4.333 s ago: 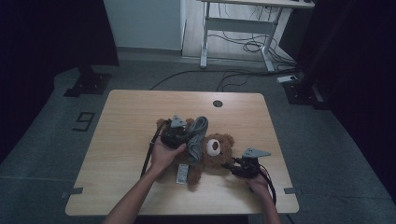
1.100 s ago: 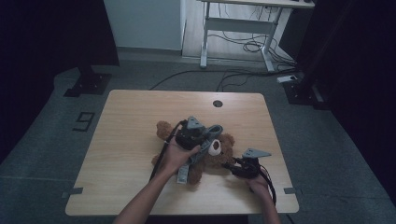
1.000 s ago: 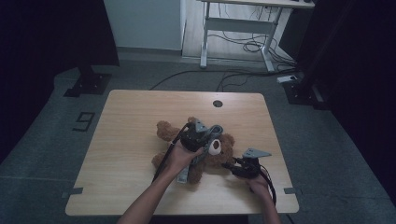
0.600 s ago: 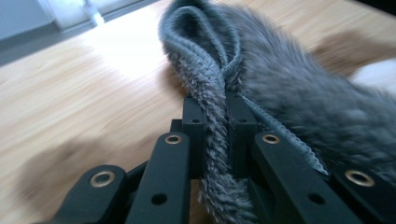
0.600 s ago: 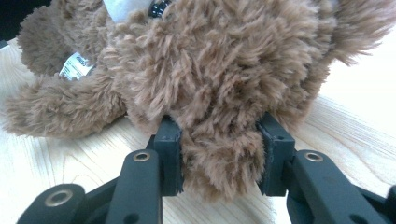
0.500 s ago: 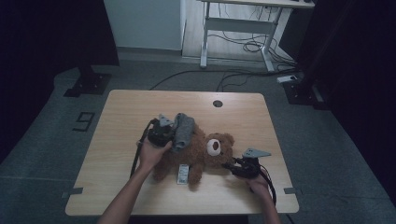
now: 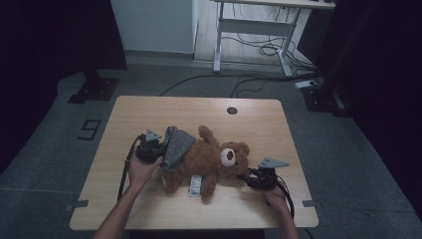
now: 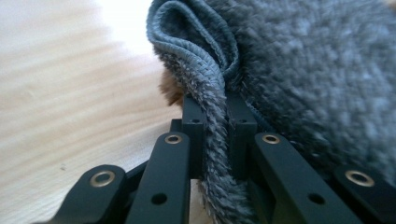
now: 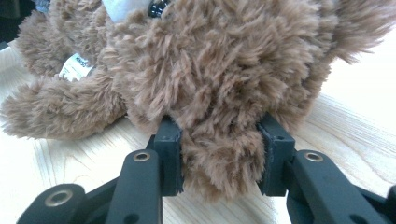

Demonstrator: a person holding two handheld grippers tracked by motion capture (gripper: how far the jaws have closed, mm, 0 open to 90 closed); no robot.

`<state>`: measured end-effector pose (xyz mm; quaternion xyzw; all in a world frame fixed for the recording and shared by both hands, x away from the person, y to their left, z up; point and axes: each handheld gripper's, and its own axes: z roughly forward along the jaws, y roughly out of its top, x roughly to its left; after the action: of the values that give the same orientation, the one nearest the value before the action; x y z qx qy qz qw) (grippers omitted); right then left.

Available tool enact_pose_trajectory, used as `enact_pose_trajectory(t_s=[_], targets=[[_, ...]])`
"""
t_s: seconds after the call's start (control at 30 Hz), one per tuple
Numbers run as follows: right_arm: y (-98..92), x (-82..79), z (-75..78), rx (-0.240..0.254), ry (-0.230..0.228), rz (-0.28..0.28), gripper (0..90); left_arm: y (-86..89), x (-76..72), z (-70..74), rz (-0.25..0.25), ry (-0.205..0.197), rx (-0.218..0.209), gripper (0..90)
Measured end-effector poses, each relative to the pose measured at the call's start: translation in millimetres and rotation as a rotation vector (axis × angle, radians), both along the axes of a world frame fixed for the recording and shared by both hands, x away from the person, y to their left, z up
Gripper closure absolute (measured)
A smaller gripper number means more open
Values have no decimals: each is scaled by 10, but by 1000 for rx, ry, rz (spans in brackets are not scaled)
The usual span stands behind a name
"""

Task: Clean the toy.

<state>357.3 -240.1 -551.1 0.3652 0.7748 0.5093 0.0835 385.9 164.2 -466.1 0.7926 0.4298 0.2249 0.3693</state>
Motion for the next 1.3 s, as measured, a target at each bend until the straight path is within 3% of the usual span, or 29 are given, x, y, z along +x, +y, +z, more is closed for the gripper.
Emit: enact_pose_trajectory(t_s=[0.1,0.17,0.27,0.37,0.4,0.47,0.5,0.63,0.77,0.87,0.93,1.07,1.3], targets=[[-1,3,-1,2,3,0,598,-257,-147,168,-77,-66,7,808],[0,-1,-1,-1,2,-1,598,-399,-191,227,-117,-80,-7,808],[1,-7,-1,-5,0,-2,598,-520,-142,148,-110,-54,19,807],[1,-6,-1,-2,-1,-1,598,-439,-52,-22,-80,-5,7,809],[2,-5,0,0,-2,1,598,-413,-52,-61,-70,-4,32,810],[4,0,0,3,0,2,598,-378,-58,-133,-39,-1,124,813],[3,2,-1,5,2,3,598,-346,-51,-179,-36,13,139,814],[10,-2,0,4,-1,1,598,-193,0,-312,-31,96,90,814],[11,-2,0,6,0,0,598,-110,104,-424,-17,174,75,811],[10,-1,-1,7,1,0,598,-20,203,-597,30,249,95,810],[6,-2,-1,4,2,1,598,92,212,-650,44,262,-15,809],[1,5,-1,2,5,2,598,123,165,-574,38,236,2,808],[-4,11,-2,-2,9,-3,598,24,18,-69,-36,127,-154,810]])
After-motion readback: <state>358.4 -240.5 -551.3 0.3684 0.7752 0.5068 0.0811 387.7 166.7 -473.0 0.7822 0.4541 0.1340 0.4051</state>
